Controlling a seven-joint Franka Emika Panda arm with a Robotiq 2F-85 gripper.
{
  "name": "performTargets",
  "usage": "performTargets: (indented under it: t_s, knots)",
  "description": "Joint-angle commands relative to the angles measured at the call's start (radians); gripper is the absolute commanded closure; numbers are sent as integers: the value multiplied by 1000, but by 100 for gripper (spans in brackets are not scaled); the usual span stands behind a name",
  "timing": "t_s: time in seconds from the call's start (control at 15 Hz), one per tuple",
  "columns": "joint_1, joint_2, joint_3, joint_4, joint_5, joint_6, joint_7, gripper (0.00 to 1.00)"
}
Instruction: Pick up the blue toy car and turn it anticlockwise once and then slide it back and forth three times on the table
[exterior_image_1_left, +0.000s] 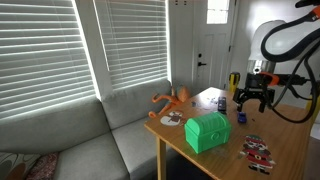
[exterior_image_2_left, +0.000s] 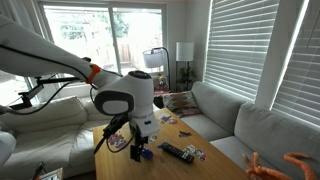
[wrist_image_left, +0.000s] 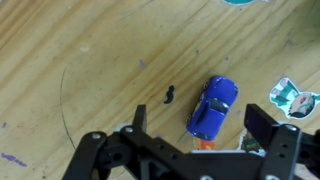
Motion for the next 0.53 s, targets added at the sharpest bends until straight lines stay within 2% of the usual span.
performTargets:
  t_s: [0.0, 0.07, 0.33, 0.47]
  knots:
    - [11, 39, 0, 25, 8, 26, -23, 0]
    - [13, 43, 1, 28, 7, 26, -29, 2]
    - [21, 52, 3, 35, -13, 13, -54, 28]
    - [22, 54, 5, 36, -29, 10, -69, 35]
